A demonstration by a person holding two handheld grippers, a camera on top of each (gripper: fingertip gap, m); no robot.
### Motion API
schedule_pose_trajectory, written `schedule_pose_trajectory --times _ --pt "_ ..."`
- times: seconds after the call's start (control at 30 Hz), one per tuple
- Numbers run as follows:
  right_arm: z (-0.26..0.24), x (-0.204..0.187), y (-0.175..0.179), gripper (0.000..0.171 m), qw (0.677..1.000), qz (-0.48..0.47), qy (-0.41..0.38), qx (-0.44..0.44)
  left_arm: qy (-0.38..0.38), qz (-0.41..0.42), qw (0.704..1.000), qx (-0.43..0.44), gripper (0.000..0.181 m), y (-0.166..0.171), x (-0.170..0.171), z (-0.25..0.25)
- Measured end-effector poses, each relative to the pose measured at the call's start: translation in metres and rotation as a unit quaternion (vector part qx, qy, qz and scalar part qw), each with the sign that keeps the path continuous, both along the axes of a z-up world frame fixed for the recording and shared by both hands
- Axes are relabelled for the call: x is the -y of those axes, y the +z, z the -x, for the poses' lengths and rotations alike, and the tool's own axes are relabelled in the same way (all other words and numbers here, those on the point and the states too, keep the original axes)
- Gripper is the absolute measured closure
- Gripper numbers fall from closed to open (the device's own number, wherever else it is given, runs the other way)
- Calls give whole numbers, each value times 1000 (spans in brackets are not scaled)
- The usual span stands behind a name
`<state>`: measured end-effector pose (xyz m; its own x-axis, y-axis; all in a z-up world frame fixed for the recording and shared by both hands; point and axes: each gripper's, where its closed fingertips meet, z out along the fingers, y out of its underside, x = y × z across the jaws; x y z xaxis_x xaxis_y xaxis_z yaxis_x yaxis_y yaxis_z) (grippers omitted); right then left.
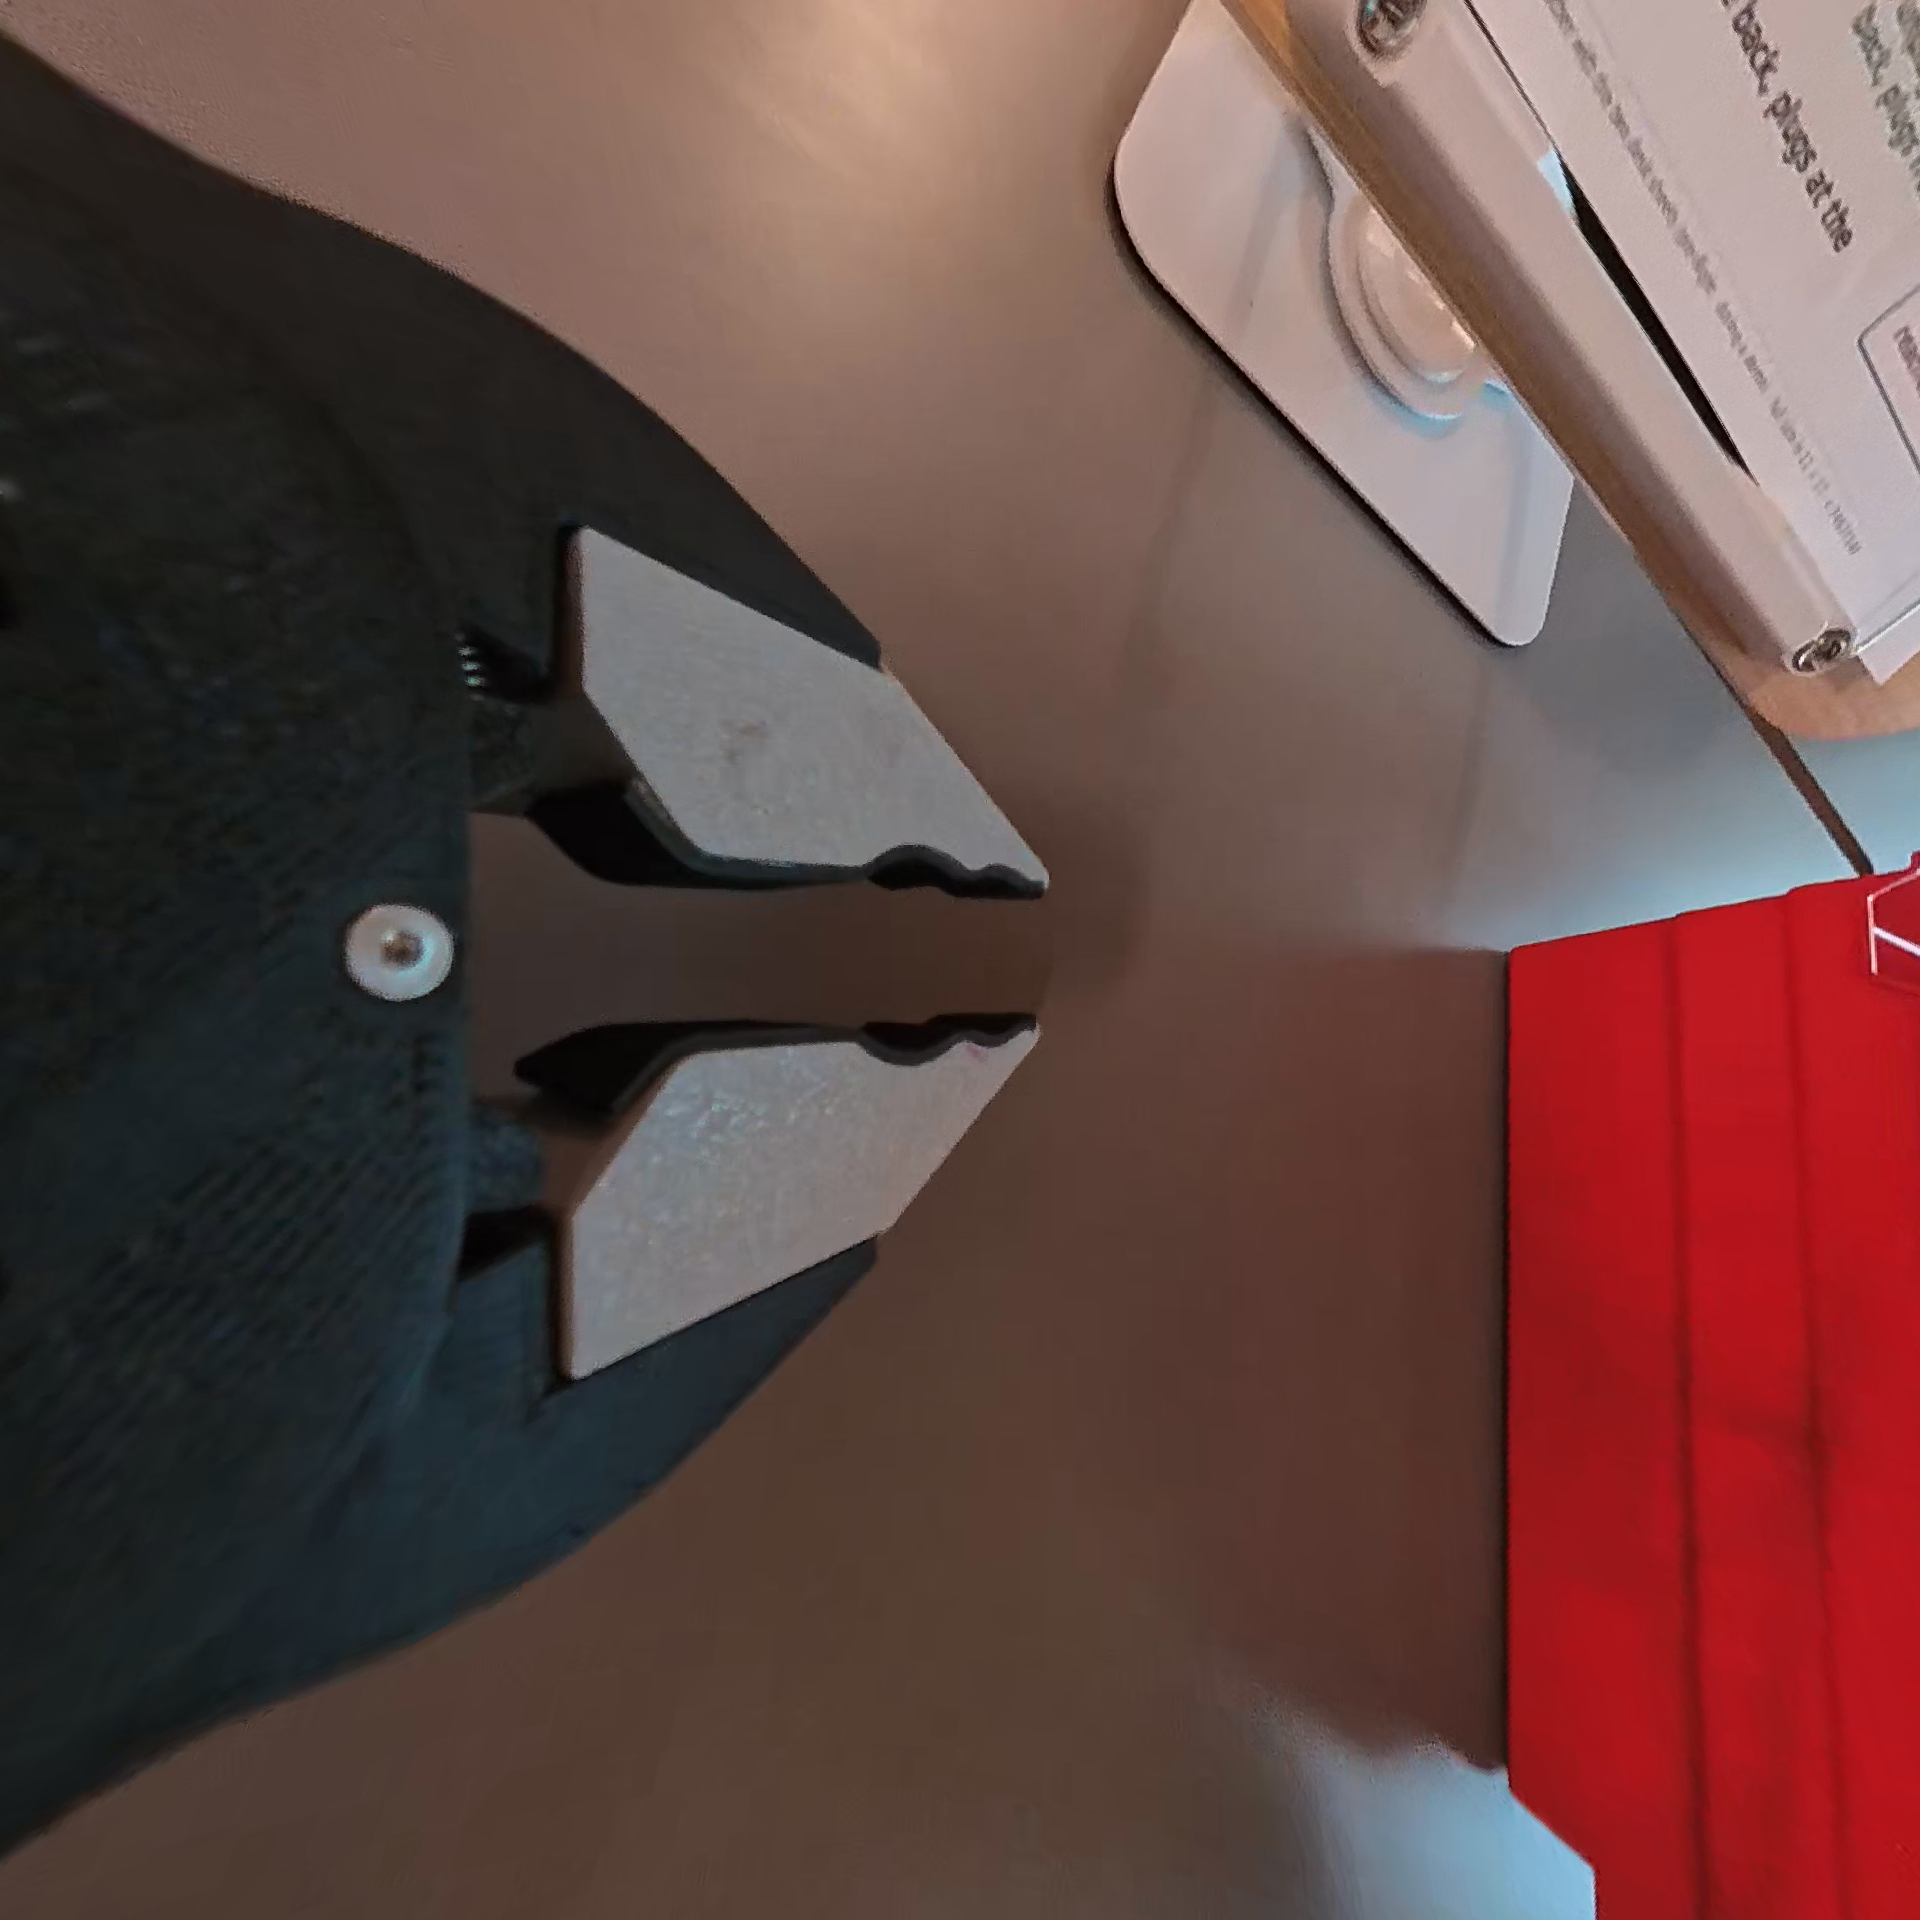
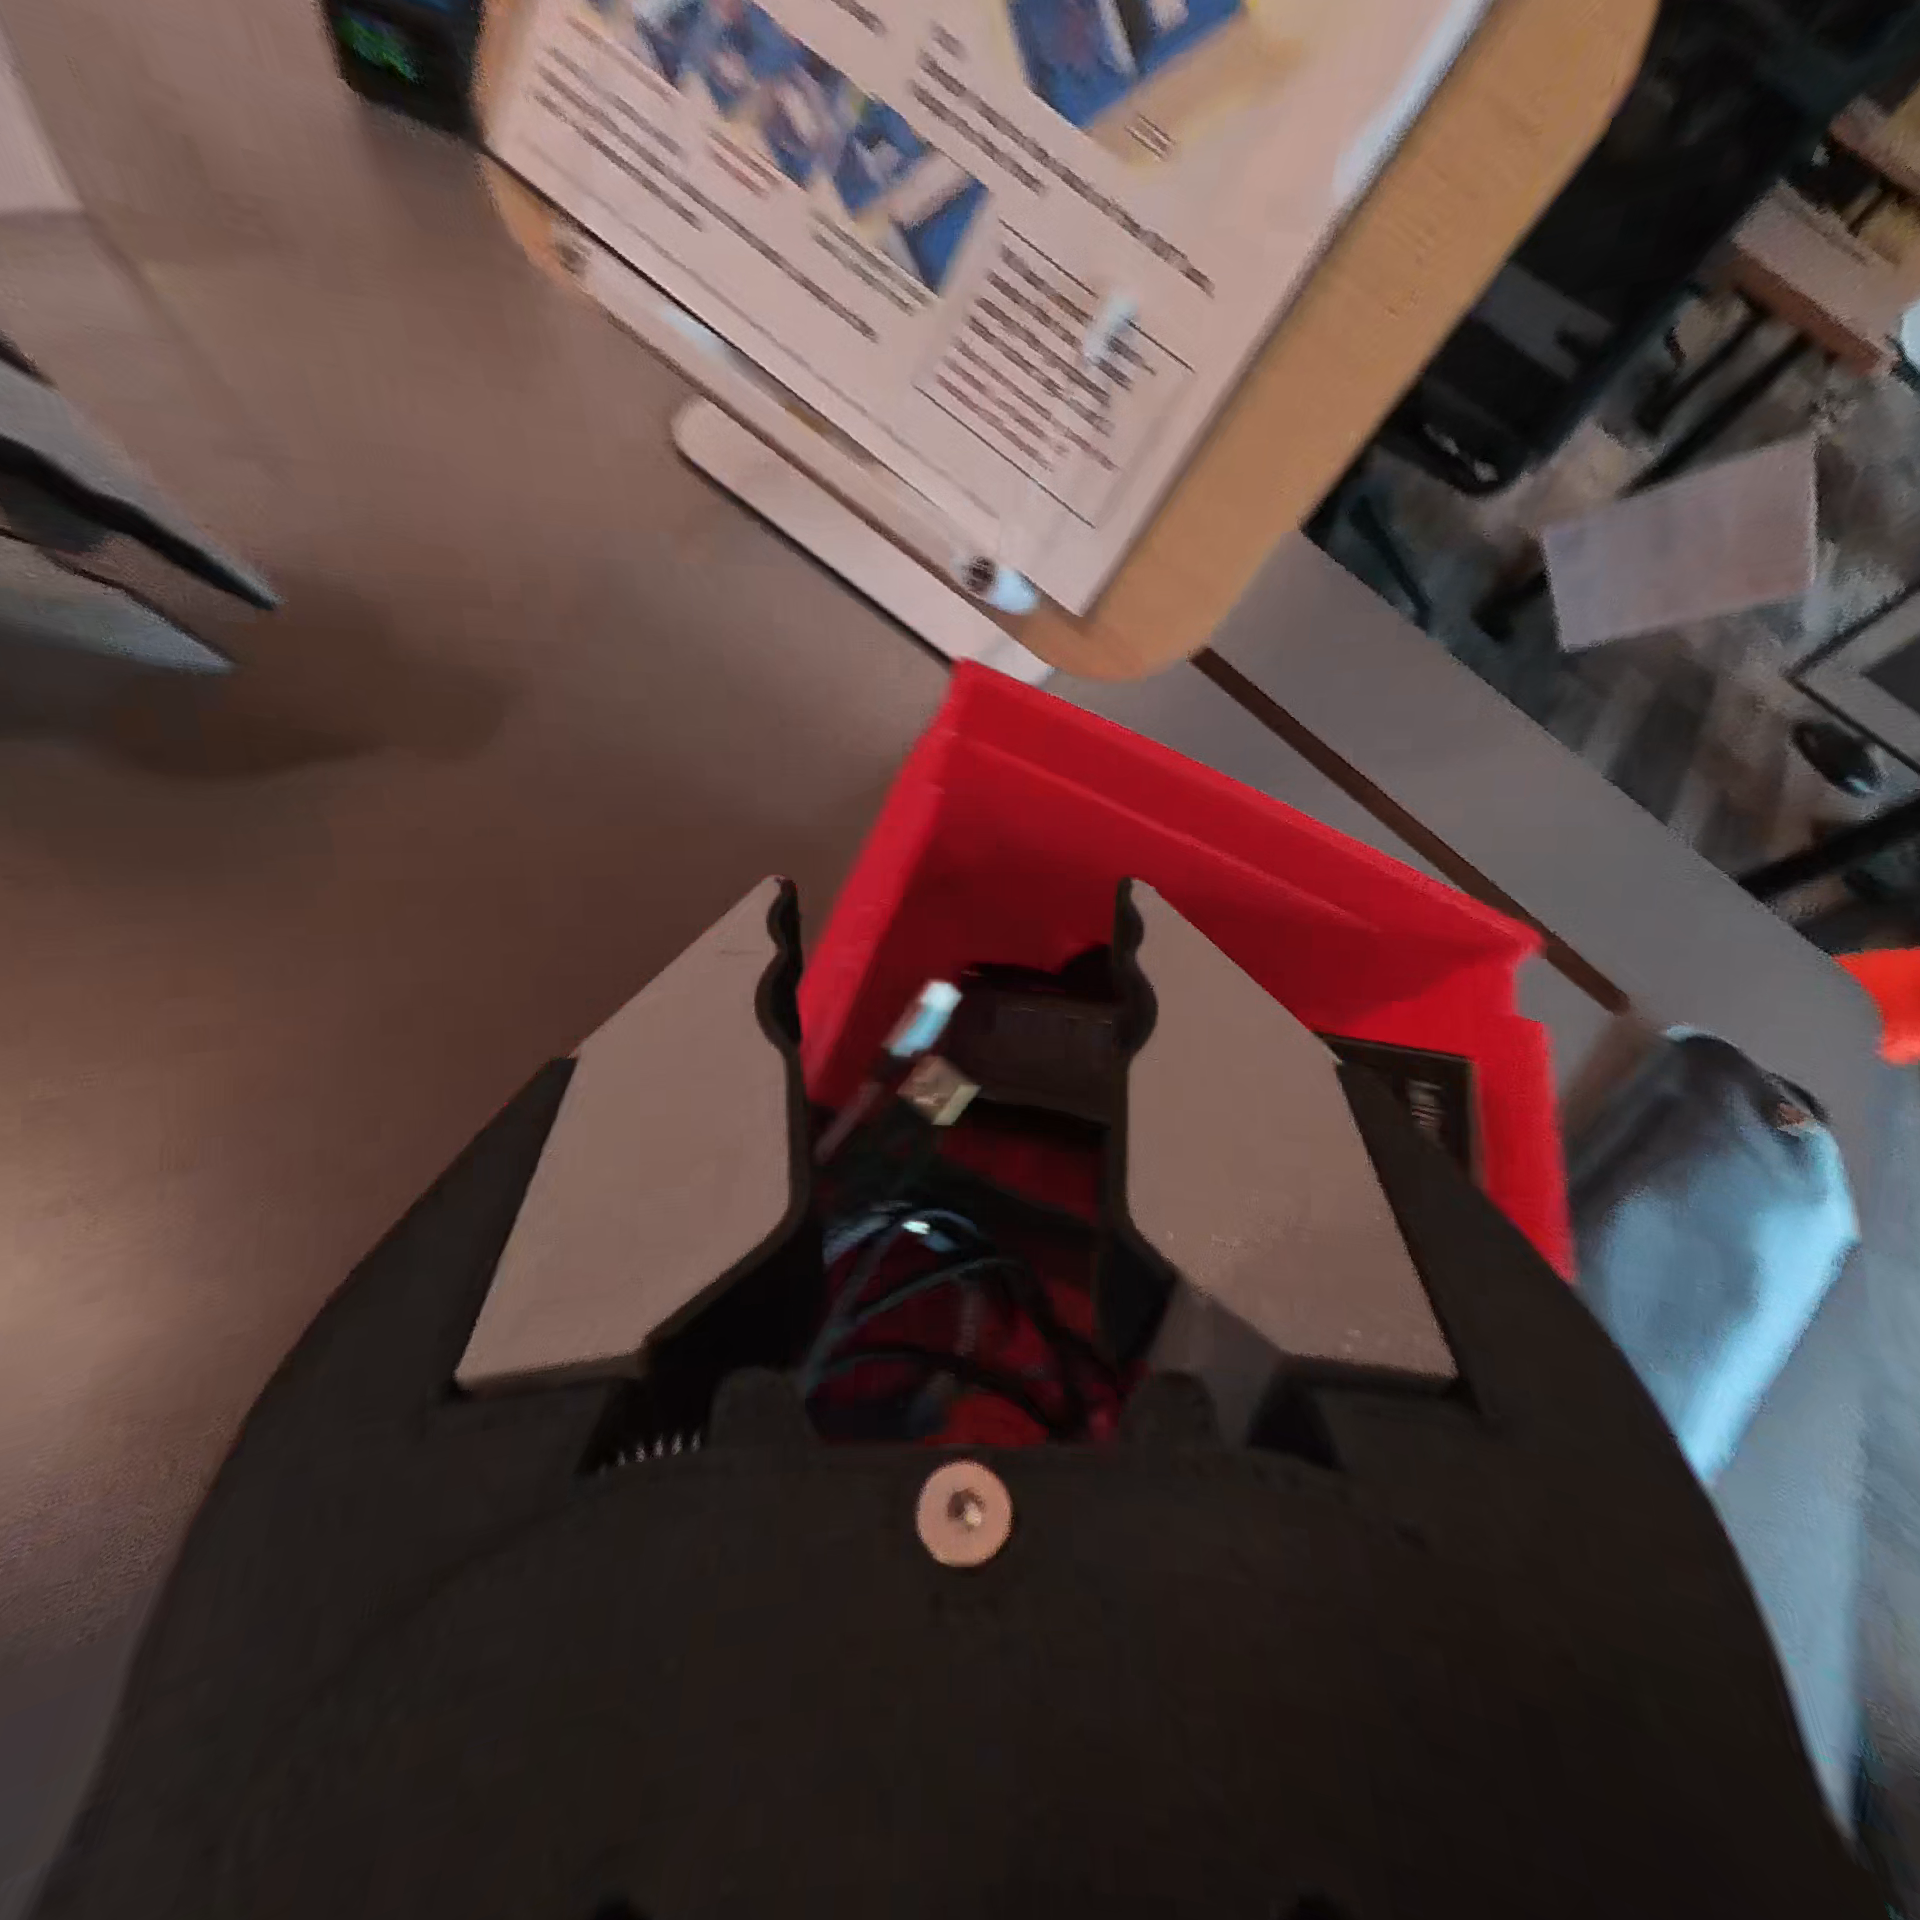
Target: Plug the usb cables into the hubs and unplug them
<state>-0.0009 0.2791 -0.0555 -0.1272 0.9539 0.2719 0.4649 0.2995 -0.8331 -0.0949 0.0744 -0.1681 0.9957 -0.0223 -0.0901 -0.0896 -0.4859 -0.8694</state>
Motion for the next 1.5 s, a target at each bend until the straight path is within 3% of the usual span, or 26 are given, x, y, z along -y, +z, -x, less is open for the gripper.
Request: schedule_pose_trajectory --times 0.1,0.27,0.43,0.57,0.63,0.7,0.77,0.83,0.9,1.03,1.1,1.17,1.3,1.5 --pt "-13 40 -7 107 998 28 46 -37 42 -16 999 8 154 4 12 2" --pt "-43 56 -21 96 997 2 52 -53 99 -28 994 25 137 13 60 -18" --pt "-75 52 -25 87 997 15 54 -59 199 -39 979 -3 124 56 155 -18" --pt "-94 49 -26 79 996 31 52 -61 354 -41 933 -49 120 100 261 18" --pt "-98 49 -30 77 997 33 46 -57 420 -26 906 -44 108 102 306 36" --pt "-99 52 -38 76 997 41 44 -49 437 -12 899 3 90 86 327 42" --pt "-99 55 -51 74 998 39 39 -32 432 -12 901 37 90 67 328 48" --pt "-98 53 -66 73 999 22 24 -13 425 -1 903 57 102 45 323 56" --pt "-96 50 -79 72 1000 0 5 0 404 27 912 70 136 23 310 59" --pt "-95 43 -88 73 998 -45 -33 15 406 72 911 -7 173 17 300 68" --pt "-94 35 -92 78 995 -74 -56 31 412 101 904 -52 176 17 295 70" --pt "-94 20 -93 101 989 -111 -90 46 412 104 903 -60 177 17 289 72" --pt "-104 16 -92 127 992 -76 -90 51 406 75 910 -44 177 17 283 72" --pt "-111 6 -93 134 994 -34 -100 43 382 53 923 -18 169 17 276 73"
